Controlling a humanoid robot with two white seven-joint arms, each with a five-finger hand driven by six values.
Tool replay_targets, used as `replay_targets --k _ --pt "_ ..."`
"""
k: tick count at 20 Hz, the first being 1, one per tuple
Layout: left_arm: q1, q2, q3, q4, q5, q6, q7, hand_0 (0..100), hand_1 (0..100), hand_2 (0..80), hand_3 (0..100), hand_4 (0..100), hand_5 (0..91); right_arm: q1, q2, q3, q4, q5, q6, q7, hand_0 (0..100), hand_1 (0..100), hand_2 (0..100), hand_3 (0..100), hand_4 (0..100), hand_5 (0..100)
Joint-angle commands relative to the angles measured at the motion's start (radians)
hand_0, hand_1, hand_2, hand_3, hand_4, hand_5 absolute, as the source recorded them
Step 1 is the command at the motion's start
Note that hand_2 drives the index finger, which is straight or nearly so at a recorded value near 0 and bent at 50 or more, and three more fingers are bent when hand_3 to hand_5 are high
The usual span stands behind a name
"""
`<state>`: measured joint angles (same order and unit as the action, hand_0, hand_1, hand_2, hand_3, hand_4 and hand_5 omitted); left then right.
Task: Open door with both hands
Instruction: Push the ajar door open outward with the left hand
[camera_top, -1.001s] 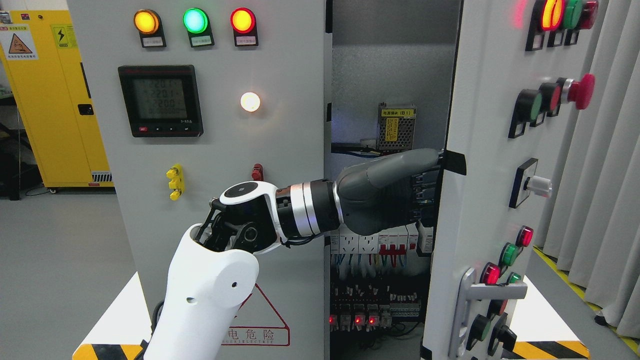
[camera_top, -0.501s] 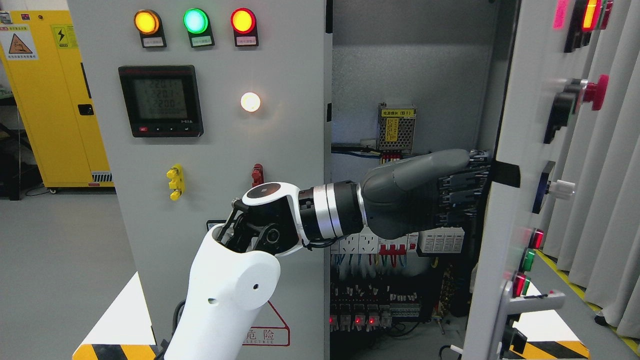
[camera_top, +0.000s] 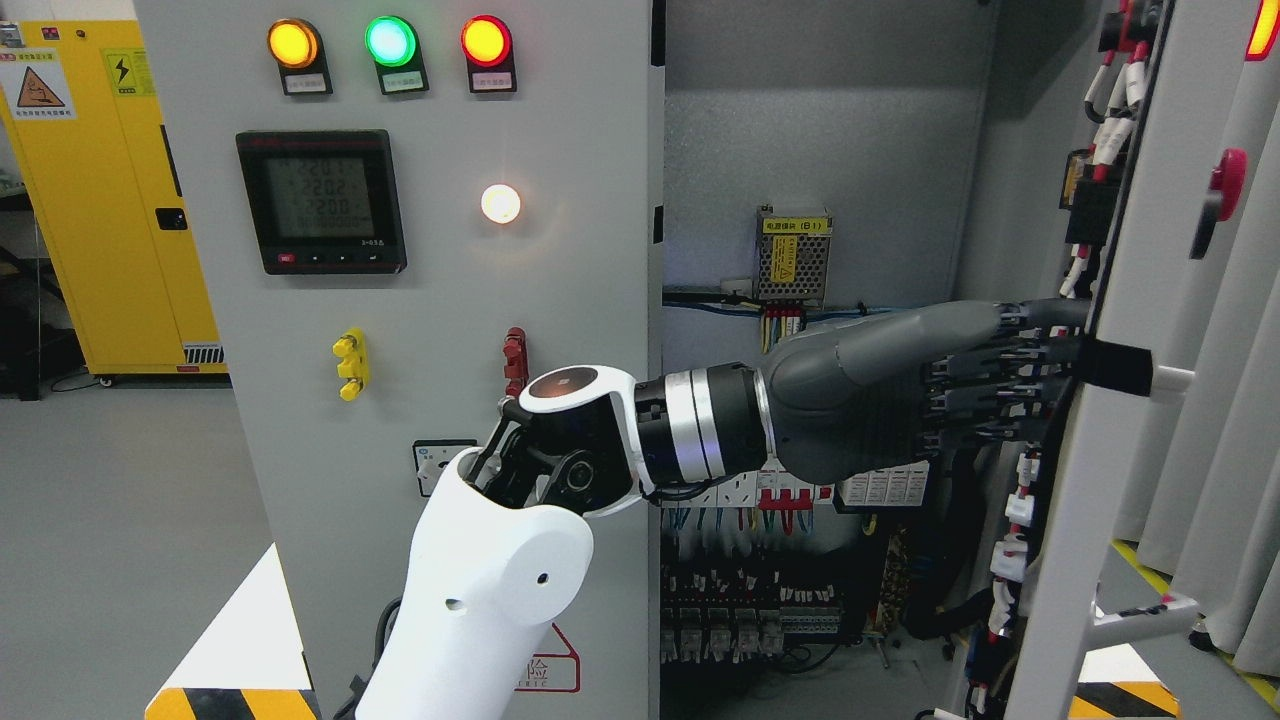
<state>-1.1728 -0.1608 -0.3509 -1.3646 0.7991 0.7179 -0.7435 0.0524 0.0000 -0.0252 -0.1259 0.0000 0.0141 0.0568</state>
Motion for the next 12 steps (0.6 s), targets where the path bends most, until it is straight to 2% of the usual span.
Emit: replay_targets --k 1,4,6,9,12 --pt "-0.018 -0.017 -0.055 -0.011 0.031 -0.003 0.001 12 56 0.0 0 0 0.0 -0.002 -0.002 -0.010 0.000 0.014 0.000 0.000 0 50 4 0 0 0" --pt "-0.041 -0.019 -0.088 -0.008 0.083 -0.005 0.009 12 56 0.0 0 0 0.0 -0.002 -0.006 -0.009 0.000 0.014 0.000 0.000 0 50 4 0 0 0" --pt "-0.048 -0.020 -0.111 -0.005 0.092 -0.008 0.033 12 56 0.0 0 0 0.0 -0.002 -0.009 -0.009 0.000 0.014 0.000 0.000 0 50 4 0 0 0" --pt "-0.065 -0.020 -0.164 -0.002 0.153 -0.021 0.044 12 56 0.0 0 0 0.0 -0.002 -0.009 -0.009 0.000 0.014 0.000 0.000 0 50 4 0 0 0" --pt "-0.076 -0.020 -0.241 -0.001 0.160 -0.079 0.061 12 56 0.0 0 0 0.0 -0.002 -0.009 -0.009 0.000 0.014 0.000 0.000 0 50 4 0 0 0"
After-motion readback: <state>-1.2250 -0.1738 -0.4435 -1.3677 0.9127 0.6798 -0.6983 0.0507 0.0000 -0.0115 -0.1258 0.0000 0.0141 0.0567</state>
